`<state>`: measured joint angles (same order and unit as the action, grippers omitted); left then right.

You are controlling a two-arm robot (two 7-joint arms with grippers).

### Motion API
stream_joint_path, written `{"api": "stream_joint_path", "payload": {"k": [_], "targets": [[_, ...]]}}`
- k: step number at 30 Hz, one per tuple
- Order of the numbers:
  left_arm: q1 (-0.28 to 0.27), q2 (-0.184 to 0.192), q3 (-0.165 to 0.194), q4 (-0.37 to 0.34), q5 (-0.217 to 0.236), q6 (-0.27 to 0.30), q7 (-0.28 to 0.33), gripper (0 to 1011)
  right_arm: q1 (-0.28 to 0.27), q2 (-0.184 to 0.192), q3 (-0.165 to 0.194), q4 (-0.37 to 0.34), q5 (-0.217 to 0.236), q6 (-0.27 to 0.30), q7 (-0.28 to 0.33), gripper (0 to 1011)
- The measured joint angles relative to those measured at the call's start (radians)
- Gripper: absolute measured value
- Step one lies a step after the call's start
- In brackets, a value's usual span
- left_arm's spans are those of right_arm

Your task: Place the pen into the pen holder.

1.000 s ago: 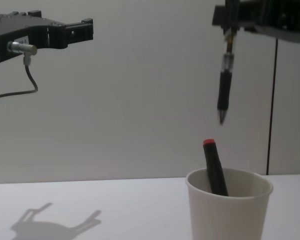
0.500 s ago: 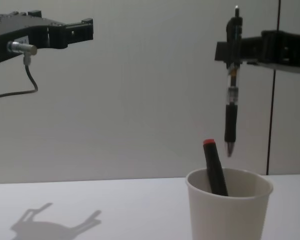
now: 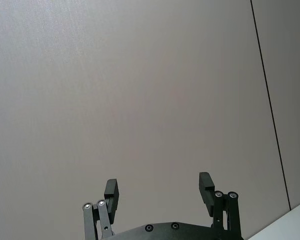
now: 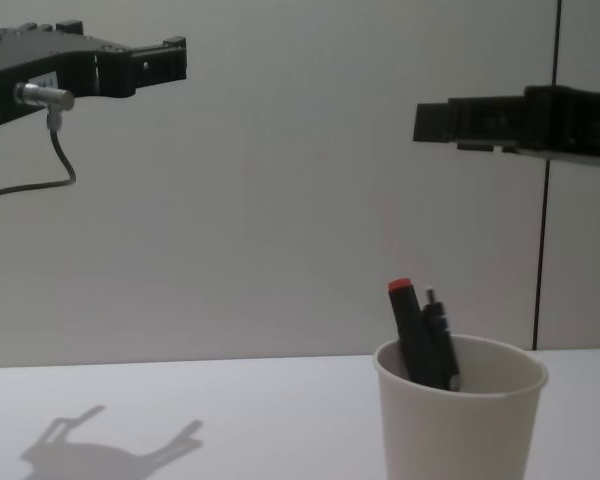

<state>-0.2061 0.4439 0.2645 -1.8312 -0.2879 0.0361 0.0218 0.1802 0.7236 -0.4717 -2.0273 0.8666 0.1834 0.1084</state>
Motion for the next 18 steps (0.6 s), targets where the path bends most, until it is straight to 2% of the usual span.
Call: {"api": "stream_joint_path", "payload": {"k": [3,6,7,11,12,16,17,18], "targets": [[0.0,0.0,0.0,0.0,0.0,0.0,0.0,1001,-0.001,0.001,0.0,0.0,0.0,0.001,-0.001,613],[0.0,0.0,0.0,0.0,0.0,0.0,0.0,1001,-0.002,0.001,-0.001,0.0,0.0,0.001,-0.001,671],[0.0,0.0,0.0,0.0,0.0,0.0,0.0,1001,-0.002,0.001,-0.001,0.0,0.0,0.002,-0.001,731],[0.0,0.0,0.0,0.0,0.0,0.0,0.0,1001,-0.002,0.001,-0.001,0.0,0.0,0.002,-0.001,806],[0.0,0.0,0.0,0.0,0.0,0.0,0.0,1001,-0.003,0.001,-0.001,0.0,0.0,0.002,-0.001,863],[0.0,0.0,0.0,0.0,0.0,0.0,0.0,1001,-0.001,0.0,0.001,-0.001,0.004,-0.001,-0.003,943],[0.0,0.0,0.0,0.0,0.0,0.0,0.0,1001,-0.001,-0.001,0.003,-0.001,0.006,-0.003,-0.004,1001],[0.0,0.0,0.0,0.0,0.0,0.0,0.0,1001,0.0,-0.002,0.005,-0.002,0.009,-0.006,-0.005,1001]]}}
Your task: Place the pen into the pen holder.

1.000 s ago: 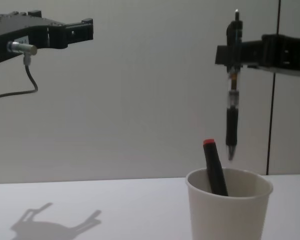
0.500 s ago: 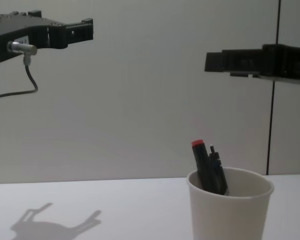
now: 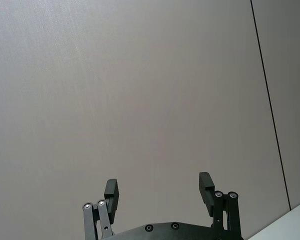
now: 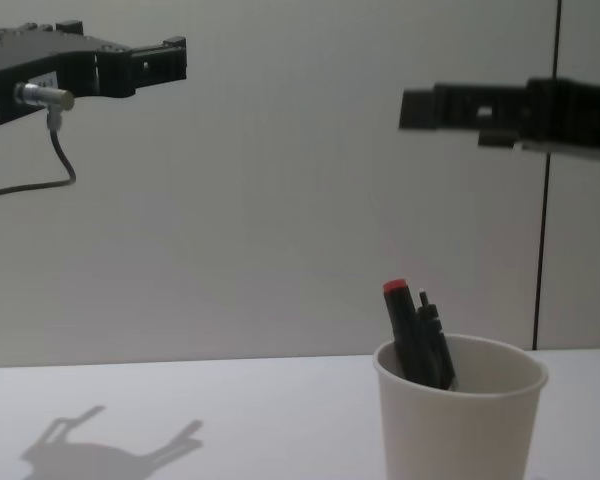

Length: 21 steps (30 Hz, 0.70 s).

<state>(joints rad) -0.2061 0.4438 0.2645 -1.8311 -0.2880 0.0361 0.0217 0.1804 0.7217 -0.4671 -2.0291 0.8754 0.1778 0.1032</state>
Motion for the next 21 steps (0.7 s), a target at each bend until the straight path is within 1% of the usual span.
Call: {"api": "stream_joint_path", "payload": {"k": [5,10,21], "targets": [[0.0,0.0,0.0,0.0,0.0,0.0,0.0,1001,0.008,-0.004,0.013,-0.004,0.022,-0.019,-0.013,1001],[0.0,0.0,0.0,0.0,0.0,0.0,0.0,1001,0.021,-0.006,0.037,-0.01,0.056,-0.053,-0.043,1001],[0.0,0.0,0.0,0.0,0.0,0.0,0.0,1001,0.062,-0.01,0.102,-0.014,0.116,-0.127,-0.136,1001]]}}
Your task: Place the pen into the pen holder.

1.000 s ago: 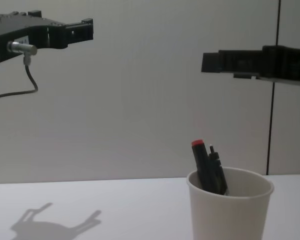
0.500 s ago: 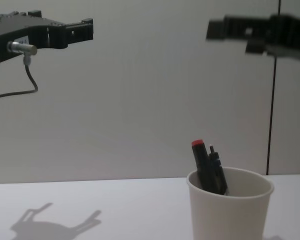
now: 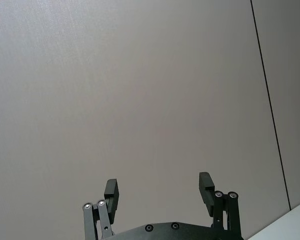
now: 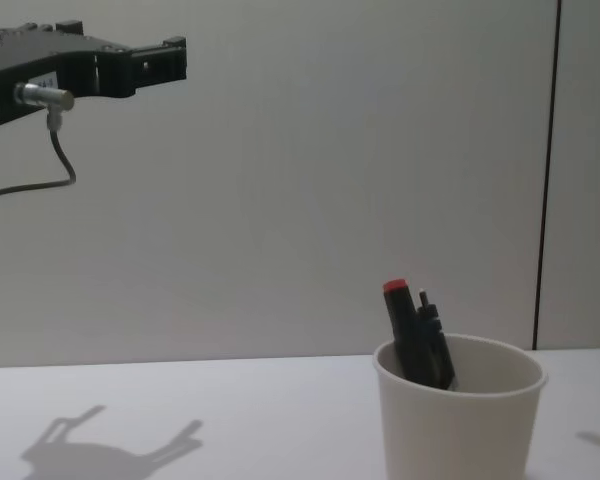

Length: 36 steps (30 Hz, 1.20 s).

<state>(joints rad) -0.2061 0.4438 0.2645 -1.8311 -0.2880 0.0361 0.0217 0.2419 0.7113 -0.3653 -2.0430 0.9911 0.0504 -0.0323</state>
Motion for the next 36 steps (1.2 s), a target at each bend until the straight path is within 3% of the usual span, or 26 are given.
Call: {"api": "stream_joint_path", "payload": {"k": [6,13,18,22,27,36], "targets": [[-0.001,-0.003,0.009,0.01,0.003,-0.001,-0.001,1000,0.011,-0.003,0.014,0.003,0.01,-0.013,-0.017,1001],[-0.011,-0.021,0.066,0.071,0.029,-0.007,-0.01,1001,-0.003,-0.021,0.02,0.016,-0.026,-0.013,-0.011,1001],[-0.022,-0.043,0.133,0.144,0.061,-0.015,-0.022,1001,-0.025,-0.052,0.031,0.04,-0.086,-0.012,0.0,1001],[-0.027,-0.054,0.165,0.179,0.076,-0.019,-0.028,1001,-0.044,-0.078,0.039,0.059,-0.136,-0.012,0.009,1001],[-0.03,-0.06,0.186,0.2,0.086,-0.022,-0.032,1000,-0.071,-0.116,0.052,0.086,-0.208,-0.012,0.019,1001],[-0.031,-0.062,0.189,0.204,0.088,-0.023,-0.033,1001,-0.112,-0.173,0.072,0.129,-0.319,-0.013,0.038,1001]]}}
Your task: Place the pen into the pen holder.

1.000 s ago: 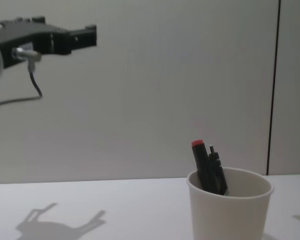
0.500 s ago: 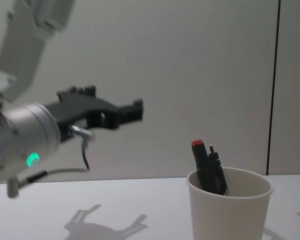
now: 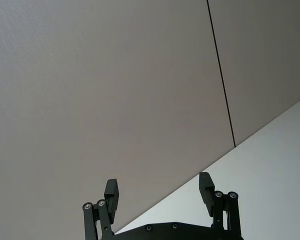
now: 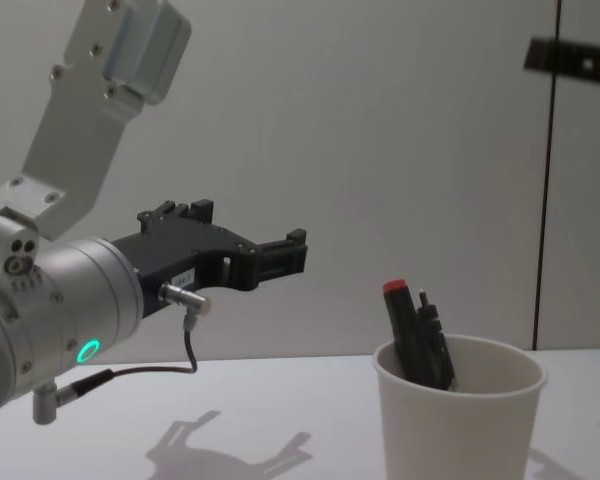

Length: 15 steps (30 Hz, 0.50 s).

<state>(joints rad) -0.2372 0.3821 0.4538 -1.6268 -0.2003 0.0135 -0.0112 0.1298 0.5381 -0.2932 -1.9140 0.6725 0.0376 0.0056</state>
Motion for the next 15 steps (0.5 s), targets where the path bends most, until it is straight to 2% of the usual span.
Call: {"api": "stream_joint_path", "payload": {"k": [15], "targets": [[0.0,0.0,0.0,0.001,0.0,0.0,0.0,1001,-0.078,-0.108,0.037,0.08,-0.207,-0.002,0.034,1001]]}}
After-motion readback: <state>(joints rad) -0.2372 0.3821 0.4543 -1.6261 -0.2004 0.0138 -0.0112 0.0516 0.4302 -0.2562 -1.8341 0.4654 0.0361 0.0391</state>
